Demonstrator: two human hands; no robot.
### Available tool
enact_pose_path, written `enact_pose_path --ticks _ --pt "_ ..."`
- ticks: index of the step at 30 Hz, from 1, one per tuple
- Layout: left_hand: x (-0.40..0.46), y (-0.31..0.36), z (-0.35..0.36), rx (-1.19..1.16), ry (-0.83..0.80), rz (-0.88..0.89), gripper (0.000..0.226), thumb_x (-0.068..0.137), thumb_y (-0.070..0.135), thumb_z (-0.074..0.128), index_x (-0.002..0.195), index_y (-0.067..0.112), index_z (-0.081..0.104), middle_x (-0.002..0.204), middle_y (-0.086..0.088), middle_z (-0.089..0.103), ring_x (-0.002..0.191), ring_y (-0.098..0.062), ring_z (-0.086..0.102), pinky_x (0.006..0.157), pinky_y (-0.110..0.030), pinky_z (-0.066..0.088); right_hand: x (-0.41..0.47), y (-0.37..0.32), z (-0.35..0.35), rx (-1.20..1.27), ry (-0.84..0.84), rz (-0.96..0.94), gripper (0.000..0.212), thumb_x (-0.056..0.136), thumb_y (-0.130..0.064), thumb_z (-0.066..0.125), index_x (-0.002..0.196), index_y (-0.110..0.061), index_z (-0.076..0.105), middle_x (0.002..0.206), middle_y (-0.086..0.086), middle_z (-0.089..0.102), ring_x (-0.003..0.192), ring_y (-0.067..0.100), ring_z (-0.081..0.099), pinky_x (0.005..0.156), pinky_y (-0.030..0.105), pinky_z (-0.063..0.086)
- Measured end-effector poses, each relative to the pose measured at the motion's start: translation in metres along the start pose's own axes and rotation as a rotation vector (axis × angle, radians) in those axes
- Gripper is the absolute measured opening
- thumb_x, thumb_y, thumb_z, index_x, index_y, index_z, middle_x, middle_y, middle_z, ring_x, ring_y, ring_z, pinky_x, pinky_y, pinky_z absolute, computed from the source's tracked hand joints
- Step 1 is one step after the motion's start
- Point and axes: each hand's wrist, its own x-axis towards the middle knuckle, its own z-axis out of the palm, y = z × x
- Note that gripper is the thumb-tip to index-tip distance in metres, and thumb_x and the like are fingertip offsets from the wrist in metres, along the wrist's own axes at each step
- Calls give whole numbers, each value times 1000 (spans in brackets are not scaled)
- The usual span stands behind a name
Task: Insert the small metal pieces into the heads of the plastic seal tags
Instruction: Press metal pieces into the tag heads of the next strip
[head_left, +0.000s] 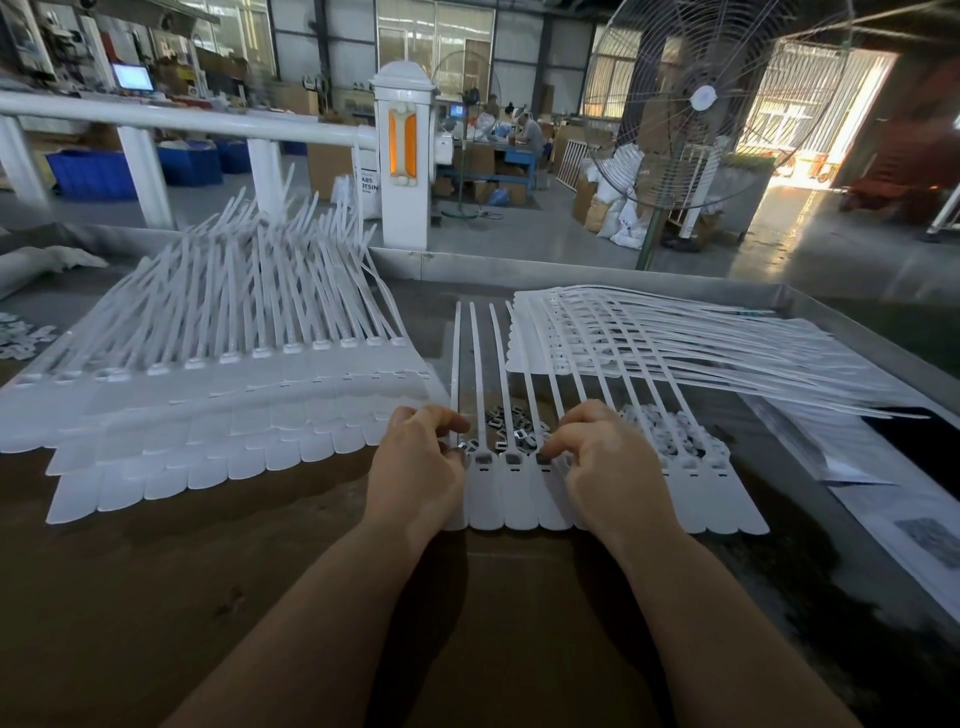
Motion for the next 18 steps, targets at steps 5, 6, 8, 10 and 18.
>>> enact_pose_path --ticks 5,6,8,10,18 --pt "0 1 0 7 0 0 24 89 8 58 109 21 61 104 6 43 91 -5 48 80 -10 35 -1 0 0 -49 1 -59 30 89 -1 48 97 -15 74 107 -3 61 99 11 52 88 20 41" --pt "0 1 0 5 1 0 24 89 8 58 109 21 61 104 6 43 91 -5 48 80 -10 35 -1 0 0 -53 1 -64 31 89 0 48 97 -15 74 107 -3 61 99 11 52 87 19 40" --pt "-1 1 0 0 0 1 23 89 8 58 108 20 61 104 7 43 91 -4 47 80 -10 35 -2 0 -1 -51 1 -72 32 88 1 47 96 -14 74 105 -3 62 98 11 52 86 18 40" --pt "-1 1 0 -1 0 1 23 89 9 58 108 21 61 104 7 43 91 -4 47 81 -10 35 -2 -1 -1 -42 4 -76 31 87 3 48 94 -12 74 103 -2 63 96 12 53 85 20 42" --pt "-1 1 0 3 -5 -3 22 89 9 58 107 22 61 103 7 43 90 -4 47 78 -9 35 -1 -1 -1 10 16 -21 28 87 3 49 87 -12 73 96 -2 62 89 10 52 79 17 40"
